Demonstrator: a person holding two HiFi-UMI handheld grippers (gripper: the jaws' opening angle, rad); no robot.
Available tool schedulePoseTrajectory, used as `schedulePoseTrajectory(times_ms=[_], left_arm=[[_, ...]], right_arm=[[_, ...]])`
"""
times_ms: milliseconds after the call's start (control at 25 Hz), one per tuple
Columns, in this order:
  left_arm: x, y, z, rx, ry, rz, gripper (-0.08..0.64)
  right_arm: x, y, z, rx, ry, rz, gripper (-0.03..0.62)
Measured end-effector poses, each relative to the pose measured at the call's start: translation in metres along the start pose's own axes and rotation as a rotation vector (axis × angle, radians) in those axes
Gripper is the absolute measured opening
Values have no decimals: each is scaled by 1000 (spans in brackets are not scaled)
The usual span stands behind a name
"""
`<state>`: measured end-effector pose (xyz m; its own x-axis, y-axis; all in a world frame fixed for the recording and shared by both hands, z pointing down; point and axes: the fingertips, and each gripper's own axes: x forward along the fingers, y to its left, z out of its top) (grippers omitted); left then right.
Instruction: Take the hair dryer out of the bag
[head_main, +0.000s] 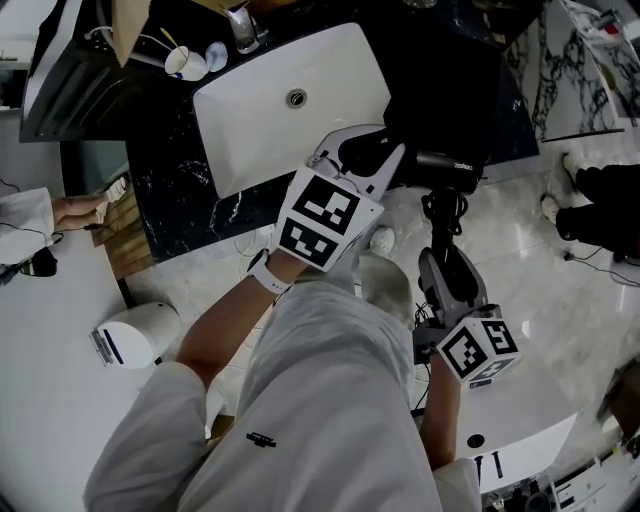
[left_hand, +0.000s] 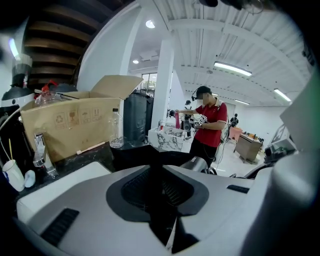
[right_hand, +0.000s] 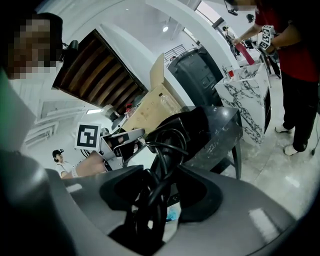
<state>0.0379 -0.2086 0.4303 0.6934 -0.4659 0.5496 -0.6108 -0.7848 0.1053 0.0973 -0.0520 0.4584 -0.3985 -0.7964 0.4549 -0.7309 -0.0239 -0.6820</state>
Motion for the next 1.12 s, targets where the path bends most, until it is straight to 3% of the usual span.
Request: schedulePoseTrajectory(times_ms=[440,840,1120], left_arm=[[-42,-7,2,-49,-43,64,61],[-87,-14,-1,-153,-85,106,60],[-121,-28,-2,-177,-123,121,59]], right_arm=[[-28,23,9,-6,-23,50,219],[-50,46,42,-46,-99,101,218],[-67,52,69,-71,-175,101,219]])
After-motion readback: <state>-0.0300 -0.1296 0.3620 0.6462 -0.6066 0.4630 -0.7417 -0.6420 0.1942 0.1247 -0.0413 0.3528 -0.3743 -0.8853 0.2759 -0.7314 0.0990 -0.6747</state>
